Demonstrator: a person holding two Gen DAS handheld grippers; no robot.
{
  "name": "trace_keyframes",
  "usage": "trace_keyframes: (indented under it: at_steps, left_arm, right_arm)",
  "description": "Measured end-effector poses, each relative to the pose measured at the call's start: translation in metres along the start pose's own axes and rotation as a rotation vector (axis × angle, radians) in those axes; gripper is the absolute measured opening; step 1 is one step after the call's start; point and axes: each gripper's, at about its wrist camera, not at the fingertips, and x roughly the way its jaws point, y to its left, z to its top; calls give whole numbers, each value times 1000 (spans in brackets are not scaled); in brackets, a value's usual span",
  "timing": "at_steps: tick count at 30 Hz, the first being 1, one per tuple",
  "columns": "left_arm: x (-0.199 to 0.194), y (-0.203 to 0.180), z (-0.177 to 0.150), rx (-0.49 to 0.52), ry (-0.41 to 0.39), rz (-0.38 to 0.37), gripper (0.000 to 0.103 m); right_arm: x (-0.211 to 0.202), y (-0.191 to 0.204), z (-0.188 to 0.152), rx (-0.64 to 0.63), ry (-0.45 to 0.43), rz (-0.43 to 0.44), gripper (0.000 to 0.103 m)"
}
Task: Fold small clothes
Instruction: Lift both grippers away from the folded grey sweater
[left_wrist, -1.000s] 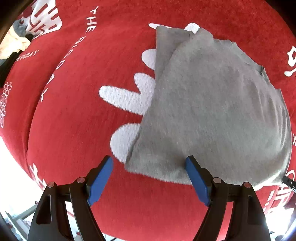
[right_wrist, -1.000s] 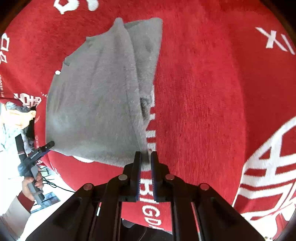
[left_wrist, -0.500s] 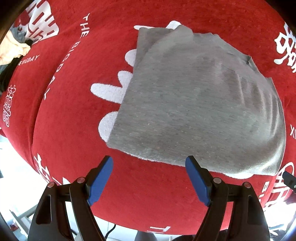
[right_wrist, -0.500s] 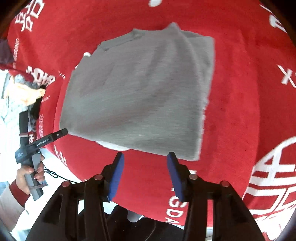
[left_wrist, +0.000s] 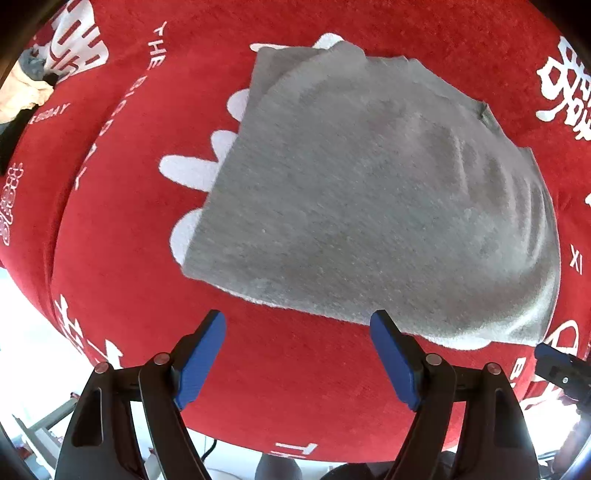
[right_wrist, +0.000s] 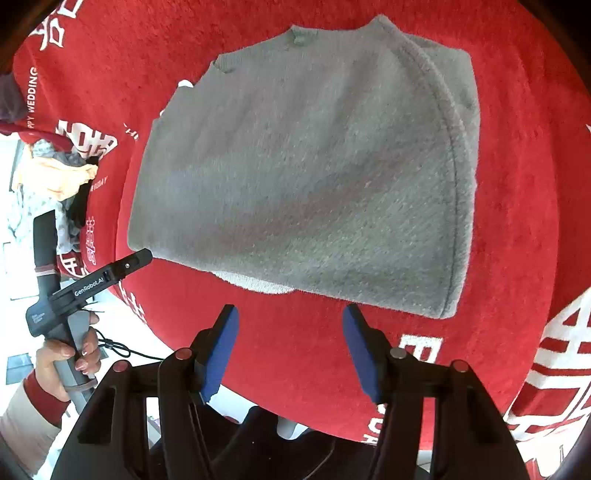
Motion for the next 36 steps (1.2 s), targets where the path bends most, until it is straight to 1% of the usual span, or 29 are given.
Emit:
trace_keyframes:
  at_steps: [6, 8, 11, 14, 18, 21, 23, 26, 29, 30, 32, 33, 34, 35, 36]
  left_arm:
    - [-1, -8, -9, 1, 10, -15, 81]
    - [1, -9, -10, 5, 27, -43, 81]
    - [0, -10, -15, 7, 25, -56, 81]
    - [4, -6, -17, 7, 23, -68, 81]
    - [7, 2, -21, 5, 33, -103, 81]
    - [6, 8, -22, 30, 34, -126, 81]
    - [6, 15, -20, 50, 30, -150, 81]
    - [5, 28, -12, 60, 18, -208, 81]
    - [-5, 46, -10, 40, -11, -295, 81]
    - [-6, 52, -9, 43, -8, -316, 81]
    - [-6, 60, -9, 54, -4, -329, 82]
    - [-5, 65, -9, 59, -4, -326, 87]
    - [-4, 69, -10, 59, -4, -317, 98]
    - [-3, 76, -9, 49, -8, -304, 102]
    - [-2, 77, -10, 40, -11, -300, 102]
  right_arm:
    - [5, 7, 2, -7, 12, 12, 63]
    - [6, 10, 3, -11, 13, 17, 67]
    - [9, 15, 3, -18, 15, 22, 67]
    - [13, 18, 2, -17, 17, 14, 67]
    - [15, 24, -4, -1, 11, 11, 67]
    - [17, 31, -10, 10, -3, 2, 67]
    - [20, 36, -14, 27, -15, 4, 67]
    - [24, 44, -21, 65, -43, 5, 67]
    - [31, 49, -26, 115, -71, 29, 67]
    - [35, 52, -28, 136, -79, 42, 68]
    - [42, 57, -29, 167, -90, 58, 74]
    - [46, 60, -29, 182, -97, 67, 75]
    - [50, 63, -29, 196, -101, 80, 75]
    - [54, 66, -28, 208, -99, 91, 75]
    - [57, 68, -28, 217, -97, 99, 75]
